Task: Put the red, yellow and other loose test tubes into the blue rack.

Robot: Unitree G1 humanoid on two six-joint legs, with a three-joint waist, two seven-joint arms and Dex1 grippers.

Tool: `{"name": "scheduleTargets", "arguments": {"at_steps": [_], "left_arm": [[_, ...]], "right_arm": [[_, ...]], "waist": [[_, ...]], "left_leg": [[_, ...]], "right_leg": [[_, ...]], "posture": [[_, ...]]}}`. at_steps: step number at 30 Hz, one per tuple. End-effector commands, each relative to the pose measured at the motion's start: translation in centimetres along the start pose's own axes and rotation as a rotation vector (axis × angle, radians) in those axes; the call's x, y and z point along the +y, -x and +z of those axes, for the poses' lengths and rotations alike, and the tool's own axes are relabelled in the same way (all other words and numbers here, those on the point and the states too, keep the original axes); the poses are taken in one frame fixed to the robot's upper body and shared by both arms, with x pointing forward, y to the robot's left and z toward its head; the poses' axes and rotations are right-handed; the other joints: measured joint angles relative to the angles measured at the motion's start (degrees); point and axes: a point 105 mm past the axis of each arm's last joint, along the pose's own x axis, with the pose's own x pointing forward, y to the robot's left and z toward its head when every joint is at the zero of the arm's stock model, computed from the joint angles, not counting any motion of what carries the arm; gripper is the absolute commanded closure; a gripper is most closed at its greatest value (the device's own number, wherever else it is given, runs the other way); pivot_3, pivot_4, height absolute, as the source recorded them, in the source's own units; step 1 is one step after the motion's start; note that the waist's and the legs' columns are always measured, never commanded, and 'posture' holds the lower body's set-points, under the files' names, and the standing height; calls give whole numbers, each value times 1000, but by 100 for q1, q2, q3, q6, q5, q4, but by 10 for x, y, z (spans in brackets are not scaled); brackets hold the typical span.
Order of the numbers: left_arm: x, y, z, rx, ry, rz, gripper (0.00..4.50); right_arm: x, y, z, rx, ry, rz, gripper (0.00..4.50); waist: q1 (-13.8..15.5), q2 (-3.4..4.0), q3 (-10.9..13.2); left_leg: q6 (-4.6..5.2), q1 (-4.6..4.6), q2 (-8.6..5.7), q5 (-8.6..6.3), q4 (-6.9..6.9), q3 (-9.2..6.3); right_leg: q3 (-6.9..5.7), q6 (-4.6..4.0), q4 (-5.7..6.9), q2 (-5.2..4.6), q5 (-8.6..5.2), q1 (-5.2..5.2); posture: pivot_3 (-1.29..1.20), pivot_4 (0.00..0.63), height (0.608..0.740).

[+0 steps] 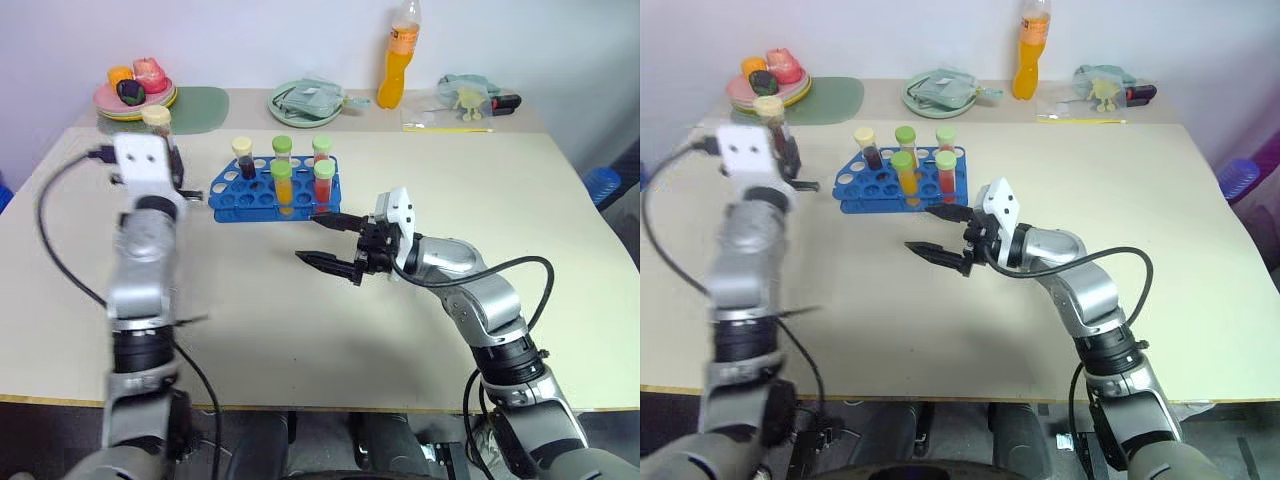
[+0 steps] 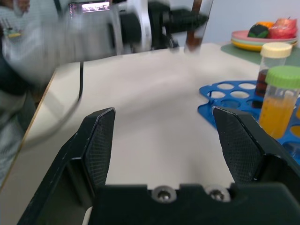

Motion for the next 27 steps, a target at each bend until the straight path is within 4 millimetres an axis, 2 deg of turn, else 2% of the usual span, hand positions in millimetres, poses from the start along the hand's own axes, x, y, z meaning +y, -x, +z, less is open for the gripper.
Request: {"name": "scheduleTargets", "arguments": {"at_steps": [1,9,16,27], "left_arm": [[-23,9,17,-204,3,-31,3779],[-48,2,-2,-221,104,-85,3779],[-67,-1,-18,-160,170,-144,3779],[-71,5,-24,-150,168,-147,3779]], "right_arm": [[-8,0,12,-46,42,-38,812],[-8,5,7,-40,32,-69,812],[-9,8,6,-38,31,-90,812],[-9,8,5,-36,27,-91,812]], "waist": [[-2,0,0],[-23,2,-1],[-28,2,-1],[-40,2,-1]], "left_leg": [[0,0,0,0,-3,1],[1,1,0,0,-3,2],[1,1,-1,0,-3,2],[1,1,2,0,-3,1]], "right_leg": [[0,0,-1,0,0,-1],[0,0,0,15,0,-1],[-1,0,0,20,0,0],[-1,0,1,24,0,0]], "posture": [[0,150,729],[0,150,729],[0,150,729],[0,150,729]]}}
